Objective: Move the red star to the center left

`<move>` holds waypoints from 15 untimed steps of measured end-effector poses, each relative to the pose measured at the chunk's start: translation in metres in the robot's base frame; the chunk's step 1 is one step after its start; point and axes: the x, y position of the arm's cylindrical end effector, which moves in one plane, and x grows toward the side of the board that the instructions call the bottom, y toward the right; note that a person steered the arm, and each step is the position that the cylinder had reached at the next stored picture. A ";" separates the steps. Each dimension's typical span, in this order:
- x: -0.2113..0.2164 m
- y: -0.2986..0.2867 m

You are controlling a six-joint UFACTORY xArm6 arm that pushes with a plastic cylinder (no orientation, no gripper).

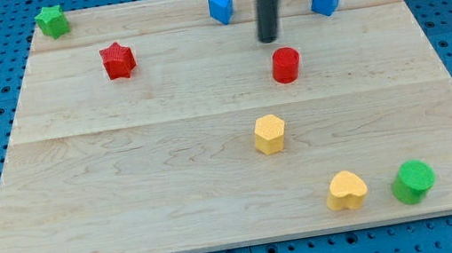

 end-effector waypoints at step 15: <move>-0.003 -0.219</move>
